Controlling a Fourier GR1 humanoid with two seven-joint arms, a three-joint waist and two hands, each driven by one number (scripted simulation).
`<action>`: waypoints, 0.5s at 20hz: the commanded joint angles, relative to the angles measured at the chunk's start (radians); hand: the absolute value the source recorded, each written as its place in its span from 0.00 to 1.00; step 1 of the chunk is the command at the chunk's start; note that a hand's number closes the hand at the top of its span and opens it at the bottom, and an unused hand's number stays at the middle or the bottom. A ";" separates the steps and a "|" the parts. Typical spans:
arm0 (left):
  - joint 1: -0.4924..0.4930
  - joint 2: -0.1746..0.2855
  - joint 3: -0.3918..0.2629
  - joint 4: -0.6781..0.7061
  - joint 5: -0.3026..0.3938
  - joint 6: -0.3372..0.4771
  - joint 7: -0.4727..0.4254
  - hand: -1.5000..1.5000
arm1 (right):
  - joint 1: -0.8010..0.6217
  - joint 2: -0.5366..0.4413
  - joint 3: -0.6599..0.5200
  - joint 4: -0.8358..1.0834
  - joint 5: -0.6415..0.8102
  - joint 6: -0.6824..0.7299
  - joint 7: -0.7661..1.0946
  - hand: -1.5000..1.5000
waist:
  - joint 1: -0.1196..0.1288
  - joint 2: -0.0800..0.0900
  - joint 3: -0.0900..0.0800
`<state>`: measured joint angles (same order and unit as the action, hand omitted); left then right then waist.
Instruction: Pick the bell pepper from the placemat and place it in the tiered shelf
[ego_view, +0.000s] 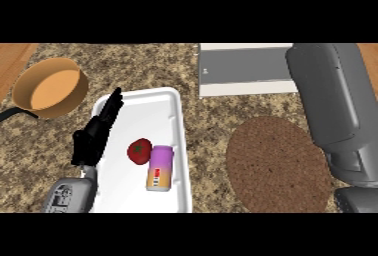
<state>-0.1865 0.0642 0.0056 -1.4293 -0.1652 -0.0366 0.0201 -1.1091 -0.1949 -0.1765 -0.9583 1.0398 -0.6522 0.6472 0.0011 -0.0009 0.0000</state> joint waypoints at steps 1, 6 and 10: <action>-0.016 -0.015 -0.015 0.000 -0.032 0.034 0.018 0.50 | -0.021 -0.003 -0.010 -0.063 -0.078 0.063 -0.007 0.00 | 0.001 0.000 0.000; 0.002 0.001 -0.005 -0.014 -0.006 -0.002 0.011 0.50 | -0.021 -0.005 -0.024 -0.161 -0.087 0.033 0.040 0.00 | 0.001 -0.001 0.000; -0.002 -0.001 -0.004 -0.025 0.002 -0.004 0.015 0.50 | -0.020 -0.031 -0.116 -0.221 -0.179 -0.075 0.008 0.00 | 0.000 0.000 0.000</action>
<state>-0.1853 0.0564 -0.0055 -1.4537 -0.1698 -0.0341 0.0420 -1.1325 -0.2124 -0.2388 -1.1210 0.9141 -0.6646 0.6555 0.0032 -0.0014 0.0000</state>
